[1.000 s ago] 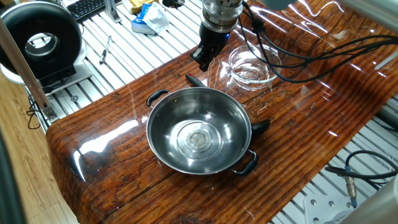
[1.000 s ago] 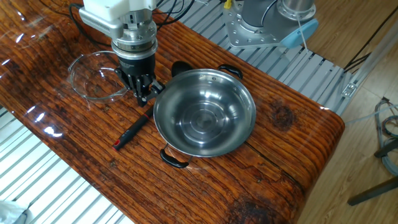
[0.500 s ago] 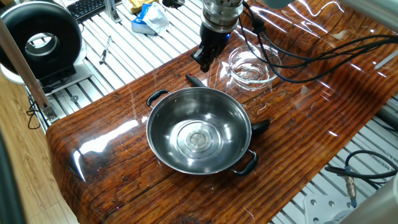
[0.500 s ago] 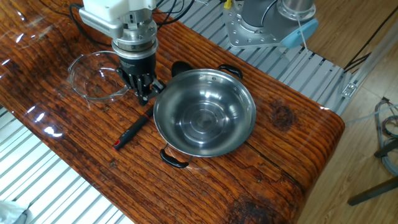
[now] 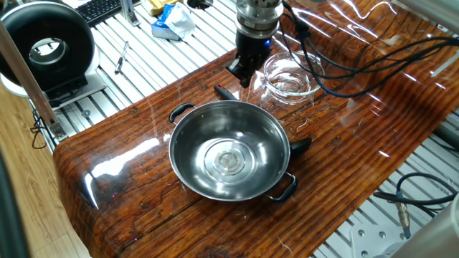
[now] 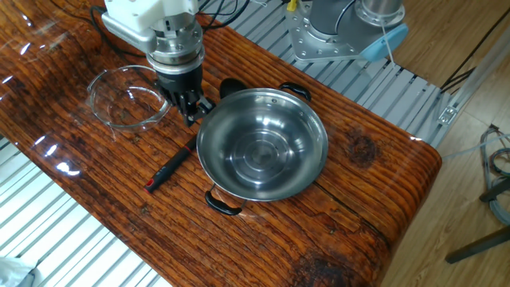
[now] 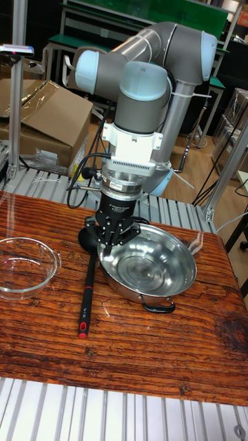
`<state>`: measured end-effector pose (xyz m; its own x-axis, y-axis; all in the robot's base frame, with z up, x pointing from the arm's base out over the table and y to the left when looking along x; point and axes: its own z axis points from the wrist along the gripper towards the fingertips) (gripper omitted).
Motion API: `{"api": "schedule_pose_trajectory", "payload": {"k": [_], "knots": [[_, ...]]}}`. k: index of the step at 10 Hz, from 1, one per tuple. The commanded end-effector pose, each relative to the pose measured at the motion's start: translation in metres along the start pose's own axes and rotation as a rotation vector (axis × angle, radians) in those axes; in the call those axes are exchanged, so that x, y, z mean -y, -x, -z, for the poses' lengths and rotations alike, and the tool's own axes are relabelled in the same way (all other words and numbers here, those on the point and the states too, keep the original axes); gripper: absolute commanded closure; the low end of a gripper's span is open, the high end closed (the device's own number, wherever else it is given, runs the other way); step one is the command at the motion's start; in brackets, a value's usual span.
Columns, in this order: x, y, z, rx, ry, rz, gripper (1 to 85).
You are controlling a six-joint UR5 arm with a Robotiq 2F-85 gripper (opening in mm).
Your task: Scoop water with a large spoon from one bowl to another
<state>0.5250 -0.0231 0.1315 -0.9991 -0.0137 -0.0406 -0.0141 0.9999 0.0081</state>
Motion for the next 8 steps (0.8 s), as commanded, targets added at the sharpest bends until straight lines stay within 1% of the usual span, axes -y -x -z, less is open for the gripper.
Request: {"api": "schedule_pose_trajectory", "payload": {"k": [1, 4, 5, 6, 8], "knots": [[0.014, -0.004, 0.002, -0.017, -0.051, -0.015, 84.7], [0.013, -0.004, 0.002, -0.016, -0.049, 0.018, 84.7], [0.011, 0.005, -0.005, -0.008, -0.04, 0.019, 84.7], [0.014, 0.011, -0.012, -0.007, -0.044, 0.025, 84.7], [0.016, 0.023, -0.031, -0.004, -0.037, 0.018, 83.0]]}}
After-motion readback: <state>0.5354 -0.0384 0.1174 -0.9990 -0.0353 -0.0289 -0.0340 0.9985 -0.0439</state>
